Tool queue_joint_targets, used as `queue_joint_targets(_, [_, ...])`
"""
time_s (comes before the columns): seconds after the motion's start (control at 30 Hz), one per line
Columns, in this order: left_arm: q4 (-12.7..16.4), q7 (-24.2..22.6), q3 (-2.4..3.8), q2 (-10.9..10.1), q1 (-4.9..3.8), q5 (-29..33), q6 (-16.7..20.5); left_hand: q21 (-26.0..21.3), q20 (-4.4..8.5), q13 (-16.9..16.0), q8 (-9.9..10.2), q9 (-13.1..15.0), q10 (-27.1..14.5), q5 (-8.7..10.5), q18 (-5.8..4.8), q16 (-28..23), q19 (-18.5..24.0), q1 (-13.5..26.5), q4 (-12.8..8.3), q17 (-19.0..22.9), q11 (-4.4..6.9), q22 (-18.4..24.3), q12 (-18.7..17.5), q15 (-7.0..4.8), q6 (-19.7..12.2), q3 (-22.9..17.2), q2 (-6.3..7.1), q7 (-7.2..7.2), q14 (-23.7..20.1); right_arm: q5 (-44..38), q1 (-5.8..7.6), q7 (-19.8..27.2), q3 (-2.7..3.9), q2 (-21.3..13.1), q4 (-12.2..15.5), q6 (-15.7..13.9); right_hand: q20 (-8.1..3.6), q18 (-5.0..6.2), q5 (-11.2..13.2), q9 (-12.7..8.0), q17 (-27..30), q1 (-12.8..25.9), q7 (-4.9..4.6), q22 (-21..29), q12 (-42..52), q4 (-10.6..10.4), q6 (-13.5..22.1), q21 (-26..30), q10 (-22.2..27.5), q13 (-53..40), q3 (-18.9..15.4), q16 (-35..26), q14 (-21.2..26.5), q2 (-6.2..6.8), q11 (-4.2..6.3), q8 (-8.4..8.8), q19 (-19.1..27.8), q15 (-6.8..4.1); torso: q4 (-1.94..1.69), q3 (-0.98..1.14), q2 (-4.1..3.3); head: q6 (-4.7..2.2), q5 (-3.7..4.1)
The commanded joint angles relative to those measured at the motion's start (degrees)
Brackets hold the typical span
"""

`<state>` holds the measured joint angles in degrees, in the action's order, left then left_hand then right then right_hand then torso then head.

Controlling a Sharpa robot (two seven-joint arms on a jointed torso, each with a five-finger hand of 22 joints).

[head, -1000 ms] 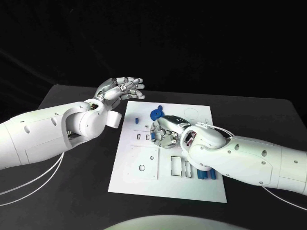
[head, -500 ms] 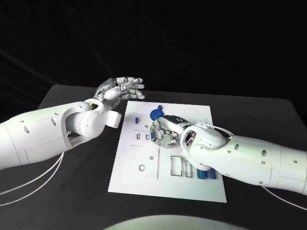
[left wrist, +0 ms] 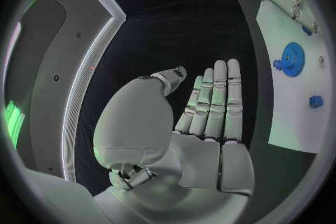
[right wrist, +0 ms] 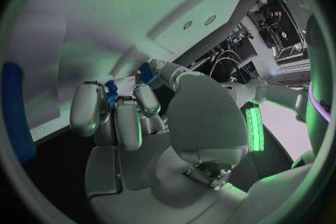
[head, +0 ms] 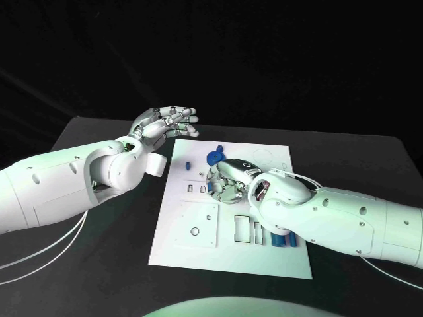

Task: Assemble the parts on the task board

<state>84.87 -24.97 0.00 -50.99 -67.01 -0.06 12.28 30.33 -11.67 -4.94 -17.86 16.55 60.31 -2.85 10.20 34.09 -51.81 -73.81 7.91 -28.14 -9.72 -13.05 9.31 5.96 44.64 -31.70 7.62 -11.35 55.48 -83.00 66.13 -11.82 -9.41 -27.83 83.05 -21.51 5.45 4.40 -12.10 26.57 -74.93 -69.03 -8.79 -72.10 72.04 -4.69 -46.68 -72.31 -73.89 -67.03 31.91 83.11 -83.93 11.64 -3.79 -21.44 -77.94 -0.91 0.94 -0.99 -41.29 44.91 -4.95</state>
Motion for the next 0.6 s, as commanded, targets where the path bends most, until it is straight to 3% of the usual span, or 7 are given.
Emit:
queue_joint_targets(0.03, [0.01, -0.33, 0.02, 0.16, -0.01, 0.09, -1.18, -0.23, -0.13, -0.06, 0.07, 0.08, -0.52, -0.05, 0.25, -0.19, -0.13, 0.41, 0.30, -0.07, 0.01, 0.06, 0.02, 0.15, -0.32, 0.09, -0.03, -2.36, 0.13, -0.35, -0.03, -0.15, 0.00, 0.05, 0.05, -0.11, 0.12, 0.65, -0.07, -0.09, -1.81, 0.39, -0.09, 0.09, -0.24, -0.26, 0.41, 0.39, 0.49, 0.08, -0.49, -0.24, -3.02, 0.36, -0.10, 0.22, 0.51, 0.48, 0.04, 0.00, 0.01, 0.07, -0.01])
queue_joint_targets(0.4, [-0.06, -0.34, 0.01, 0.21, -0.01, 0.09, -1.19, -0.32, -0.14, -0.08, 0.07, 0.16, -0.59, -0.05, 0.24, -0.32, -0.18, 0.41, 0.33, -0.10, 0.00, 0.19, 0.02, 0.16, -0.39, 0.11, -0.06, -2.37, 0.14, -0.33, -0.03, -0.16, 0.00, 0.11, 0.12, -0.21, 0.21, 0.73, -0.03, -0.16, -1.54, 0.58, -0.14, 0.36, -0.43, -0.48, 0.66, 0.74, 0.72, 0.30, -1.11, -0.41, -2.95, 0.84, -0.17, 0.27, 0.69, 0.55, -0.02, 0.01, 0.03, 0.22, 0.08])
queue_joint_targets(0.6, [-0.11, -0.34, 0.01, 0.23, -0.01, 0.09, -1.19, -0.32, -0.14, -0.08, 0.07, 0.16, -0.59, -0.05, 0.24, -0.32, -0.18, 0.41, 0.33, -0.10, 0.00, 0.19, 0.02, 0.16, -0.39, 0.11, -0.06, -2.37, 0.14, -0.12, -0.03, -0.02, 0.00, 0.07, 0.14, -0.83, 0.36, 1.02, -0.04, -0.44, -0.31, 0.83, -0.30, 1.38, -3.63, -1.27, 1.96, 2.03, 3.56, 3.99, -2.35, -1.25, -2.58, 1.26, -0.33, 0.74, 1.38, 0.68, 0.01, 0.04, 0.04, 0.27, 0.07])
